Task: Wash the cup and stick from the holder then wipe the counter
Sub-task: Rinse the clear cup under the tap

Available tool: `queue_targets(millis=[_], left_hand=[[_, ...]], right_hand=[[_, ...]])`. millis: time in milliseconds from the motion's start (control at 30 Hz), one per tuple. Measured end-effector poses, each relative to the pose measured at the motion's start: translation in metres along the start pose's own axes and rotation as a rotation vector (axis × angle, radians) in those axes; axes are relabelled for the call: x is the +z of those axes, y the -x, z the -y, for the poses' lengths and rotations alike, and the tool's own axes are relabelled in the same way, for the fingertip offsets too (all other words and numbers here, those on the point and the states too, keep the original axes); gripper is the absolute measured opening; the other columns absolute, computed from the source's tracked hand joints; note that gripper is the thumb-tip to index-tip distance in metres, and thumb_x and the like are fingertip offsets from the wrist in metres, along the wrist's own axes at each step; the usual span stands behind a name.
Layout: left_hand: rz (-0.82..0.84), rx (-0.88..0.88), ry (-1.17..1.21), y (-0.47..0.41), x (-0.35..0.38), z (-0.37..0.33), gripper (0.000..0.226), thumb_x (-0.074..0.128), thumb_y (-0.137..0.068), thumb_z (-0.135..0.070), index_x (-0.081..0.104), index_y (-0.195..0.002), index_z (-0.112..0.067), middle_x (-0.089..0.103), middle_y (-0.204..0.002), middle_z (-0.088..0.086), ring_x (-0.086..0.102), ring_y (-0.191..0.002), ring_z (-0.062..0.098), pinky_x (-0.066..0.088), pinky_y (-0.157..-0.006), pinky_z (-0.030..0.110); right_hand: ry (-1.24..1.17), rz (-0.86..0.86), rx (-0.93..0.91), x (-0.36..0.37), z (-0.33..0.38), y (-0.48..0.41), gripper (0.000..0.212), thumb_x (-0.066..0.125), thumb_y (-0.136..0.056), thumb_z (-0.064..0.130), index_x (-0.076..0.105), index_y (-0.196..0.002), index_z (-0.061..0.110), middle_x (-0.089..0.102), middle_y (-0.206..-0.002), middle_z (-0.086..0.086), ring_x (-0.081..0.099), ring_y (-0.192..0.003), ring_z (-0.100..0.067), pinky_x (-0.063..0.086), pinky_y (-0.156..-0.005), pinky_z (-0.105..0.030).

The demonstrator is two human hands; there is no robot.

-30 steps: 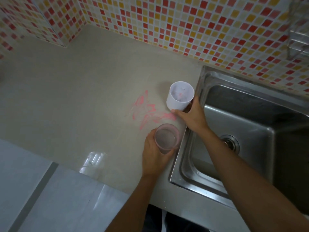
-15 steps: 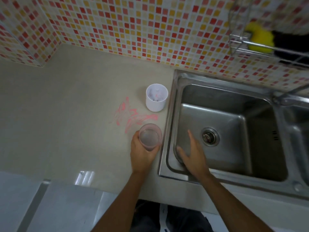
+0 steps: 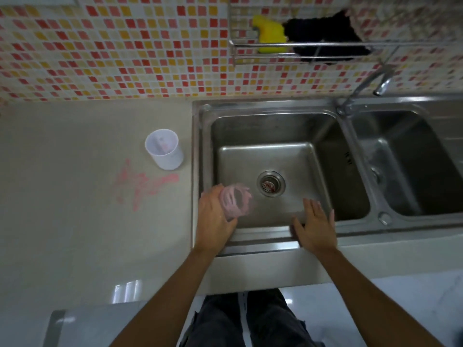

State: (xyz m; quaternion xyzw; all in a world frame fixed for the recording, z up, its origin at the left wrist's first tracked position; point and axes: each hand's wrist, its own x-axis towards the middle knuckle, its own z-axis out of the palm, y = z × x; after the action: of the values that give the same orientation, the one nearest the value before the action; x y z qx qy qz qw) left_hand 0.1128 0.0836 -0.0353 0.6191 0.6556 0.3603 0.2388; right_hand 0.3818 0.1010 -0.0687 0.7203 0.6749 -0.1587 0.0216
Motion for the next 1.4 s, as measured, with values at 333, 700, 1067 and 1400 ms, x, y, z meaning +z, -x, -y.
queue_targets(millis=[333,700,1067,1400], left_hand=[[0.183,0.166,-0.77,-0.026,0.052,0.0,0.064,0.074,-0.062,-0.005,0.053,-0.121,-0.01,0.059,-0.118,0.013,0.055,-0.11,0.032,0.033,-0.11,0.056],[0.337,0.359,-1.216,-0.041,0.067,-0.01,0.102,0.085,-0.043,-0.007,0.034,-0.131,-0.012,0.052,-0.129,0.018,0.048,-0.124,0.036,0.016,-0.114,0.061],[0.209,0.082,-0.949,-0.057,0.097,-0.022,0.082,0.086,-0.059,-0.025,0.043,-0.128,-0.013,0.052,-0.122,0.015,0.047,-0.122,0.031,0.017,-0.116,0.06],[0.015,-0.034,-0.455,-0.115,0.167,-0.1,0.056,0.071,-0.072,-0.048,0.054,-0.118,-0.021,0.06,-0.111,0.001,0.056,-0.102,0.019,0.043,-0.093,0.033]], right_hand=[[0.154,0.181,-0.087,-0.004,-0.012,-0.02,0.066,0.018,-0.096,0.056,0.01,-0.153,0.022,0.005,-0.161,-0.009,-0.006,-0.148,-0.026,-0.011,-0.116,-0.053],[0.144,0.184,-0.064,0.002,-0.015,-0.023,0.075,0.022,-0.094,0.054,0.003,-0.153,0.012,0.002,-0.16,-0.012,-0.006,-0.148,-0.025,-0.014,-0.115,-0.049],[-0.365,0.066,-0.036,-0.014,-0.025,-0.031,0.07,0.038,-0.097,0.051,0.02,-0.15,0.01,0.019,-0.159,-0.01,0.006,-0.148,-0.024,0.001,-0.119,-0.039],[-0.702,-0.278,0.075,-0.109,-0.103,-0.182,0.06,0.055,-0.092,0.037,0.035,-0.144,0.013,0.048,-0.14,-0.015,0.046,-0.127,-0.033,0.039,-0.106,-0.043]])
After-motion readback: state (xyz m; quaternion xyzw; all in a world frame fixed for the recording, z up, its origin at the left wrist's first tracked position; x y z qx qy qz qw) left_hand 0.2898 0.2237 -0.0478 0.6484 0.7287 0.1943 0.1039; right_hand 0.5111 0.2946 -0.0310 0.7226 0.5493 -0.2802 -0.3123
